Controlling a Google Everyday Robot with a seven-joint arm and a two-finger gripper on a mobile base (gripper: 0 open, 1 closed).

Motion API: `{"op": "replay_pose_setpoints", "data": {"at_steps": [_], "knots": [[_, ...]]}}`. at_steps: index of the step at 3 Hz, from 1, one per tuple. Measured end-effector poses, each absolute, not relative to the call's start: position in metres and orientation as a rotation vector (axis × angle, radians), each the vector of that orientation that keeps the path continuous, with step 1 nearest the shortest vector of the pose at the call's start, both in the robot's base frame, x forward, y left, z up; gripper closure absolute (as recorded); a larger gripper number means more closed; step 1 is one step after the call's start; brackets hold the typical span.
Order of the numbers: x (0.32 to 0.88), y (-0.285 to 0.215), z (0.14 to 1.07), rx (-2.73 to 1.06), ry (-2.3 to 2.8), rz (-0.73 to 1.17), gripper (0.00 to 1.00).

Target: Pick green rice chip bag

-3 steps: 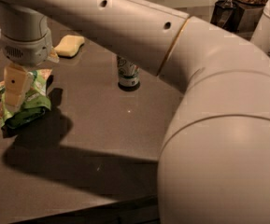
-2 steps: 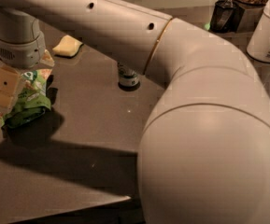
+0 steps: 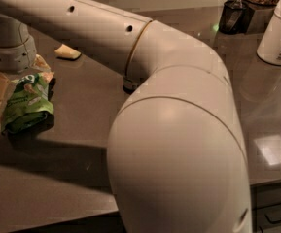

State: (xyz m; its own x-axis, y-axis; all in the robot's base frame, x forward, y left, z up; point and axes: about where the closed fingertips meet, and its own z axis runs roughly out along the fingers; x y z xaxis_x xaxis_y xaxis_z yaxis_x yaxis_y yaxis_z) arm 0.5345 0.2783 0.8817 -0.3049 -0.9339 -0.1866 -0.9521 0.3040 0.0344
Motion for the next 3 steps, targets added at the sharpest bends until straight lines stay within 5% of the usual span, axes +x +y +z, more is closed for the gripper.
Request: {"op": "replay_pose_setpoints", "data": {"at_steps": [1, 3], "knots": [[0.535, 0.285, 0.876, -1.765, 2.449, 0.180, 0.00], [0.537, 0.288, 0.865, -1.778, 2.473, 0.154, 0.47]]}}
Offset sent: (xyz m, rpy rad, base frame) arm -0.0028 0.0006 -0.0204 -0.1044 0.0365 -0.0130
